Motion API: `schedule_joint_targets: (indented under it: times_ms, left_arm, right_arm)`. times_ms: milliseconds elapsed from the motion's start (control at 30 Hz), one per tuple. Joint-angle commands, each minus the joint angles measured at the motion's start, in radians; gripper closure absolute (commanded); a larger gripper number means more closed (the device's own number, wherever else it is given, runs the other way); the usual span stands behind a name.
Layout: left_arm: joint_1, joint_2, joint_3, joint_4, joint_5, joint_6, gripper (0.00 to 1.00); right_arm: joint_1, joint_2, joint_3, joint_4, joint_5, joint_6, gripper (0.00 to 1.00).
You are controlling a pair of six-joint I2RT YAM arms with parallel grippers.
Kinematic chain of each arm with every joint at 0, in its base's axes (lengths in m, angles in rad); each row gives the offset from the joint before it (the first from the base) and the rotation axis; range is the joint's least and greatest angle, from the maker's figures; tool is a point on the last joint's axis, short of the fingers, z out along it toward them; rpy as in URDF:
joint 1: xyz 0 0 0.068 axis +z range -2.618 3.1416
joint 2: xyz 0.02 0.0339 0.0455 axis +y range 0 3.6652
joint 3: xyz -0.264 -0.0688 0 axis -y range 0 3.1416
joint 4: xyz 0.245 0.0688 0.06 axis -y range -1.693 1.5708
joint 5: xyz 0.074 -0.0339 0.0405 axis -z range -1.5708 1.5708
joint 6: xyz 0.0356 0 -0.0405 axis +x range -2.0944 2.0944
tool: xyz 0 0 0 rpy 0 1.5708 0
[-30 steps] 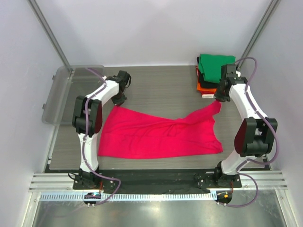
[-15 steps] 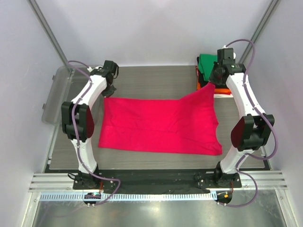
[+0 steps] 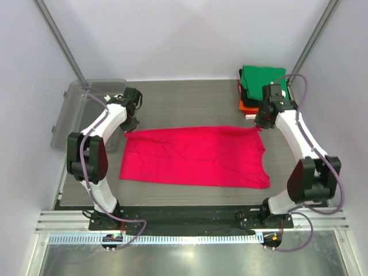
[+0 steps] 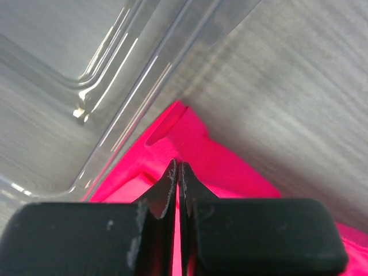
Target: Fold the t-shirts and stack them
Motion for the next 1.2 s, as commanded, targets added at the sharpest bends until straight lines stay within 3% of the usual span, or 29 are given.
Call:
schedule_joint_targets:
  times_ms: [0,433,833,1100,1133,1167]
  left_arm:
    - [0.003,-0.107,-0.072,0.07,-0.009,-0.014,1.0]
    - [0.003,-0.285,-0.339,0.148,-0.03,-0.022,1.0]
    - [0.001,-0.411,-0.519,0.209,-0.01,-0.025,1.0]
    - [-0.013,-0.43,-0.586,0.234,-0.01,-0.034,1.0]
    - [-0.011,-0.434,-0.596,0.237,-0.012,-0.039,0.98]
    - [-0.013,-0.442,-0.605,0.239,-0.013,-0.04,0.96]
  right_arm:
    - [0.003,-0.199,-0.107,0.041,0.014,0.069,0.99]
    - [-0.012,-0.514,-0.531,0.038,0.056,0.359,0.99]
    - [-0.043,-0.72,-0.602,-0.058,0.18,0.465,0.99]
    - [-0.043,-0.801,-0.681,-0.085,0.14,0.579,0.99]
    - [-0.041,-0.824,-0.695,-0.086,0.129,0.602,0.98]
    - [-0.041,-0.838,-0.718,-0.086,0.126,0.632,0.91]
